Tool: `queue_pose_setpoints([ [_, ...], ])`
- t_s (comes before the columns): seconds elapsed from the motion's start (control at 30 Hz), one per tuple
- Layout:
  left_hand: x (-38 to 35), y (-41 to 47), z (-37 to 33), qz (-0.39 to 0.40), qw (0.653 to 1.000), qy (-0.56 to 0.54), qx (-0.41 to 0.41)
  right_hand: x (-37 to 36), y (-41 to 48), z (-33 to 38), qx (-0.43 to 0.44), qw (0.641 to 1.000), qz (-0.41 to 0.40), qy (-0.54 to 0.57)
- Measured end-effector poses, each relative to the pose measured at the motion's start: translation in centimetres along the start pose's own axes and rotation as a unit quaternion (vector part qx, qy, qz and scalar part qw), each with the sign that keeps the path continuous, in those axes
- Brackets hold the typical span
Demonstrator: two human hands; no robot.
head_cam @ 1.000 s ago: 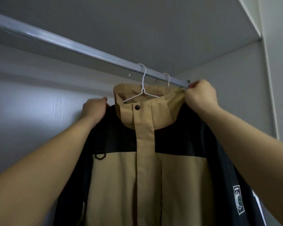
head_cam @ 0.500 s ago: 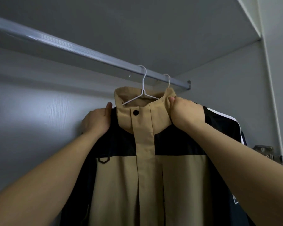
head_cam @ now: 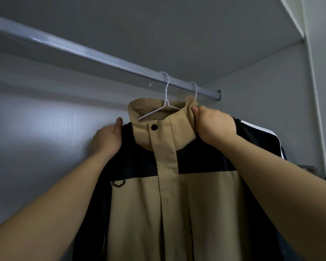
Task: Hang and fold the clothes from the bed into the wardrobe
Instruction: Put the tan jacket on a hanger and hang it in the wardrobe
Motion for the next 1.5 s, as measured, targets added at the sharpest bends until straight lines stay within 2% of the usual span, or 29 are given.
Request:
queue_pose_setpoints([
  [0.17, -0.2, -0.9, 2.9, -0.008, 0.998, -0.034, 0.057, -0.3, -1.5, -2.3, 0.051, 0.997, -0.023, -0.061],
  [0.3, 0.0, -1.3, 1.2, -0.042, 0.998, 0.038, 0.032, 0.2, -3.2, -5.3, -0.020, 0.997, -0.040, -0.067],
  [0.4, 0.1, -1.8, -0.2, -0.052, 0.998, 0.039, -0.010, 0.1, -4.6, -6.4, -0.046, 0.994, -0.054, -0.086],
  [0.57, 0.4, -1.4, 0.6, -0.075, 0.994, 0.068, -0.028, 0.5, -5.8, -8.1, -0.092, 0.991, 0.049, -0.078],
  [0.7, 1.4, -0.2, 0.4, -0.082, 0.990, 0.099, -0.049, 0.4, -5.9, -9.8, -0.115, 0.987, 0.110, 0.033],
  [0.77, 1.7, 0.5, 0.5, -0.079, 0.990, 0.106, -0.051, 0.3, -6.0, -10.5, -0.099, 0.986, 0.111, 0.077],
  [0.87, 1.8, 0.7, 0.7, -0.072, 0.990, 0.112, -0.048, 0.1, -6.4, -10.5, -0.064, 0.988, 0.132, 0.053],
  [1.07, 1.7, 0.4, -1.5, -0.073, 0.988, 0.127, -0.050, 1.2, -5.6, -8.0, -0.080, 0.993, 0.047, -0.075],
  [1.2, 0.7, 0.0, -5.1, -0.049, 0.986, 0.144, -0.070, -0.1, -2.8, -3.4, -0.022, 1.000, 0.012, -0.011],
  [1.33, -0.1, -0.3, -6.1, -0.041, 0.987, 0.144, -0.062, -1.2, -0.8, -1.5, -0.039, 0.998, -0.005, 0.053],
  [1.5, -0.1, -0.4, -6.4, -0.051, 0.984, 0.159, -0.055, -1.5, -1.0, -2.3, 0.021, 0.998, -0.044, -0.027],
])
Point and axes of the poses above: each hand's wrist, its own y-axis towards the middle knuckle, its own x-axis out of the back of the hand, z = x × y, the point moved 4 cm from there along y, towards the middle knuckle, and after that the axes turned 6 degrees about x, right-handed, at the moved point
